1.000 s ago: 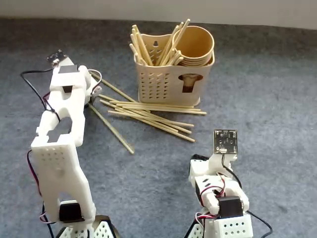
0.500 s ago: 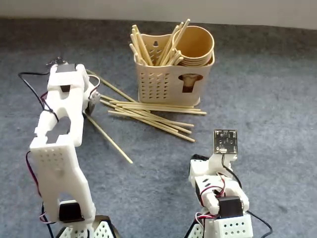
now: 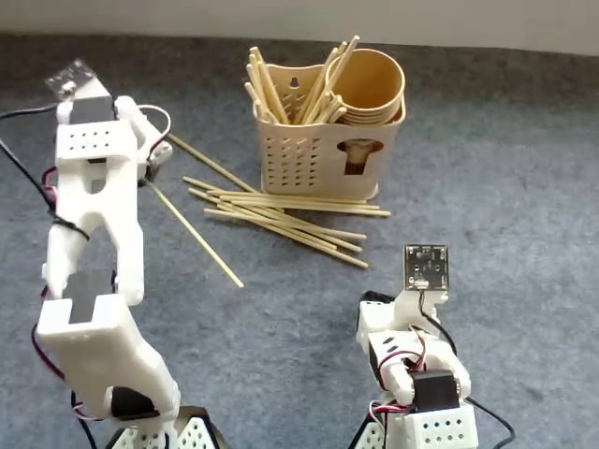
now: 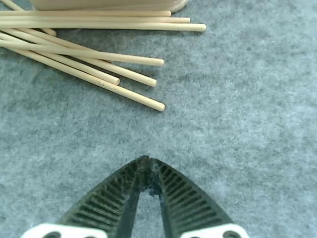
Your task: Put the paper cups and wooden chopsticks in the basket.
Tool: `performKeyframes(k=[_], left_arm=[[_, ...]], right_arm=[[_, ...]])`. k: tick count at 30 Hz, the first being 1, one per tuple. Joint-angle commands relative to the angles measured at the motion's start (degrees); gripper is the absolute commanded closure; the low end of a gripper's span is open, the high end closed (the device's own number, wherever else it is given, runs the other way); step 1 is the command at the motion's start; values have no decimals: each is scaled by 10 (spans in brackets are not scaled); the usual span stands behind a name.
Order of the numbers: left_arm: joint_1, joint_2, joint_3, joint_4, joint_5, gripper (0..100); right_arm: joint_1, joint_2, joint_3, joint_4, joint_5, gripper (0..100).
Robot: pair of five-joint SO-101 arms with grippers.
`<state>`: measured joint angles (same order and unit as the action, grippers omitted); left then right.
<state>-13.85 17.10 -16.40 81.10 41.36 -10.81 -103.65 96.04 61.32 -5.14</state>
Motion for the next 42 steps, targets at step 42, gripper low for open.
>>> performKeyframes(k=[42], left_arm=[[187, -345, -7, -530, -101, 994]], right_arm=[[-3, -7, 85, 2, -2, 994]])
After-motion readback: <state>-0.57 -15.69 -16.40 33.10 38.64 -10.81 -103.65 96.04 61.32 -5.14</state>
